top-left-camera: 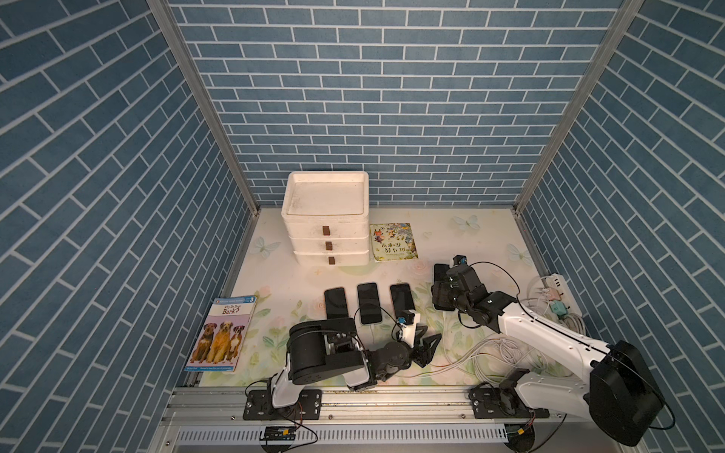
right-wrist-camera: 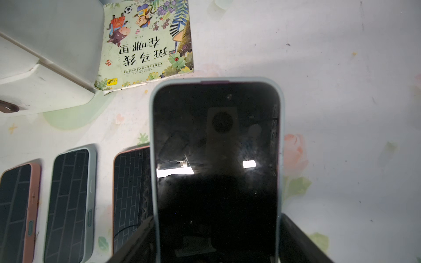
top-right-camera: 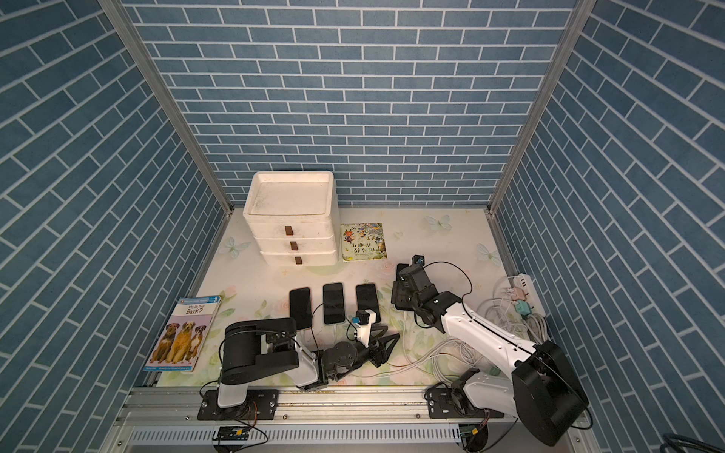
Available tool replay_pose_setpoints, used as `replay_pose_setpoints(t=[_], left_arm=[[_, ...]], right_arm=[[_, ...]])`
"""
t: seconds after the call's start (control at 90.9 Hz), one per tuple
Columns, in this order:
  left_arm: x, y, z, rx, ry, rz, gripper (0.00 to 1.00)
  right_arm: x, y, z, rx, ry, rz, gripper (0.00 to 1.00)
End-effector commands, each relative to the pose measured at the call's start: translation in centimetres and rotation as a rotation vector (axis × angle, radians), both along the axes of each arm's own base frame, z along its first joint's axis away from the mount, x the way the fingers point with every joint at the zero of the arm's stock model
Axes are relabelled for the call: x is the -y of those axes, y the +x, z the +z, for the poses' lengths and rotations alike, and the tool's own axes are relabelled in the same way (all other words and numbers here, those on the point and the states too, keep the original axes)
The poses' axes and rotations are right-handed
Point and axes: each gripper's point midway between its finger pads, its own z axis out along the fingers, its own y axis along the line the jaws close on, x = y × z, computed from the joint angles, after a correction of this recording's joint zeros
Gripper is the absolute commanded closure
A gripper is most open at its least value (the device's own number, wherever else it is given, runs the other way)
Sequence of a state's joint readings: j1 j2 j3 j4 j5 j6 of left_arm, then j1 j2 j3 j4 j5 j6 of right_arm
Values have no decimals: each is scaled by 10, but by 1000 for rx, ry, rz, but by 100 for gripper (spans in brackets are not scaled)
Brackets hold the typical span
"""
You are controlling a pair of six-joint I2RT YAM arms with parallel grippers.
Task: Unplug the charging cable from the phone
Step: Remove the charging cable from the phone.
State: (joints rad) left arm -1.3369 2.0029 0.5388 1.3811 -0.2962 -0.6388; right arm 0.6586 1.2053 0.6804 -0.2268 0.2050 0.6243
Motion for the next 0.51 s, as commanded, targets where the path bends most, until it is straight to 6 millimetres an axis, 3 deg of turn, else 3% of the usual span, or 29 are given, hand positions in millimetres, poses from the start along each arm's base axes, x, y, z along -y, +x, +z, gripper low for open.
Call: replay_pose_setpoints(t=[0.0, 0.495], left_arm=[[10, -5, -6, -1, 19, -32, 47], [37, -8, -28, -23, 96, -96, 65]], right_arm=[[-3, 5, 14, 58, 59, -19, 88], [-1, -1, 24, 110, 130, -26, 89]])
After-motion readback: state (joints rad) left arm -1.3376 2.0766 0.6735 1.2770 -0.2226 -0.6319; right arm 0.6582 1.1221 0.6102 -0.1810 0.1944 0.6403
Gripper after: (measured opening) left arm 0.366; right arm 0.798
